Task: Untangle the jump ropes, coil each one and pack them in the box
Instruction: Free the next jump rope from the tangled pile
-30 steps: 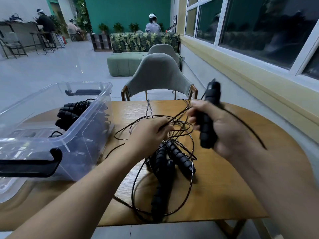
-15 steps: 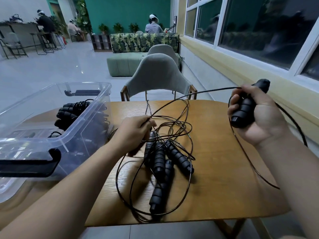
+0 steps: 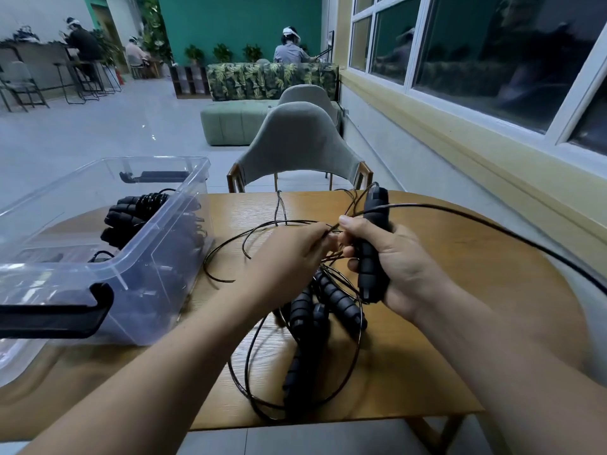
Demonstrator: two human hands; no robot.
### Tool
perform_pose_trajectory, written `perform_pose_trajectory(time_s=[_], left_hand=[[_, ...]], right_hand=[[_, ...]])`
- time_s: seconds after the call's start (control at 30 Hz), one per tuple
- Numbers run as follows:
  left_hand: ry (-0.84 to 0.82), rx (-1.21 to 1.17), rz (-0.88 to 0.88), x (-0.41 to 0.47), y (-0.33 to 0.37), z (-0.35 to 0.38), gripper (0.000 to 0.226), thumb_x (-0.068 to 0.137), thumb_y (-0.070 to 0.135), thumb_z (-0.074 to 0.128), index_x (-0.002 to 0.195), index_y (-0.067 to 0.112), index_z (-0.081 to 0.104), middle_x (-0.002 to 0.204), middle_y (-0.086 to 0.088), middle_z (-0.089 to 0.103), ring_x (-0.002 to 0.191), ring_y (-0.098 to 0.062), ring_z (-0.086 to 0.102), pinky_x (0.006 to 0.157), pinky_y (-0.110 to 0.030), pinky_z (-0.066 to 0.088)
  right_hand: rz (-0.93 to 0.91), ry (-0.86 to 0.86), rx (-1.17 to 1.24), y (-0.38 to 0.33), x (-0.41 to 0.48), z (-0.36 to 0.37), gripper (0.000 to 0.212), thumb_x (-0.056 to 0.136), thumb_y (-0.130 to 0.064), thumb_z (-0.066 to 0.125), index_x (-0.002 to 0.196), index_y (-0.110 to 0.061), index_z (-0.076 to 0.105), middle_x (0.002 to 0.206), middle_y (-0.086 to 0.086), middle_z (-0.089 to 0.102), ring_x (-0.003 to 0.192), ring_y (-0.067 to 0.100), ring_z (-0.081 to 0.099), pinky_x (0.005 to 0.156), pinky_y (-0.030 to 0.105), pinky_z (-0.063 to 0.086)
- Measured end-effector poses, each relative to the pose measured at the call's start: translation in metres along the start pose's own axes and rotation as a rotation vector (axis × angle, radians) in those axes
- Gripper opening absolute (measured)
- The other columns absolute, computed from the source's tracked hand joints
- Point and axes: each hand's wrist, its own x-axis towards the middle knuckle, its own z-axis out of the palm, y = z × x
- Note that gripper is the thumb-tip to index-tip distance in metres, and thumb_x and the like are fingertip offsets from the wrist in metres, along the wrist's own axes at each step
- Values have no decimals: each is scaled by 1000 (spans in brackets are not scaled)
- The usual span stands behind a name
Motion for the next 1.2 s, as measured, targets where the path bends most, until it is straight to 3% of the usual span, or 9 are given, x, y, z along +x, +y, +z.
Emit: perform_pose_trajectory(time_s=[0.17,0.23,0.3,0.43,0.6,0.93,1.03,1.1,1.2], left_hand=[[14,2,72,-5,8,-2,27,109,28,52,85,18,59,56,16,42,60,0,49,54,-17,30],[5,-23,48,-4,2,-2,28,108,30,54,82,22,55,58,12,47,58,-7,48,55,-22,33],[-10,-28,-4,-2,-6,-1,27,108,33,55,83,21,58,62,8,55,60,-9,52,60,-38,45],[-24,-116,-97,-2,-22,-7,23,107,38,58,92,26,71,62,6,60,59,-15,59,60,-43,51],[-1,-146,-152,-1,-30,-19,18,105,37,64,91,29,72,62,2,65,49,-6,59,47,-25,45],[47,-124,-147,3,-26,-30,26,108,40,52,93,33,72,81,4,73,73,-15,65,68,-40,50],[37,-132,-150,4,-20,-27,26,109,39,53,94,31,72,67,21,65,62,-2,55,57,-30,38],[32,-143,-131,3,-14,-24,26,109,38,53,96,27,73,66,26,62,65,3,55,59,-26,36],[7,-134,-85,2,-7,-18,24,109,40,54,96,28,71,73,14,66,72,-7,60,67,-35,47]], right_hand=[[-40,10,-48,3,-1,6,14,95,-15,77,98,-4,70,82,11,72,64,15,63,56,23,51],[-54,3,-61,-1,-1,6,12,96,-15,76,94,-4,70,81,11,72,64,15,63,57,23,50],[-67,15,-30,-10,0,3,11,96,-14,75,93,-6,69,78,8,71,61,14,62,55,23,49],[-108,83,128,-41,4,-18,11,97,-15,72,87,-13,66,75,1,68,58,9,59,50,19,48],[-126,155,236,-65,10,-53,19,99,-19,70,81,-21,64,76,-8,65,62,3,58,56,15,46],[-75,162,258,-53,14,-59,16,95,-25,76,85,-20,66,81,-6,67,63,5,59,53,18,49],[-69,107,182,-38,9,-40,18,87,-20,81,94,-16,65,80,-1,68,61,8,59,51,20,50],[-65,73,97,-27,5,-26,17,84,-18,82,93,-14,67,78,1,69,60,9,58,51,20,48],[-45,21,7,-12,1,-9,12,89,-17,81,94,-11,71,80,5,69,59,11,58,51,20,47]])
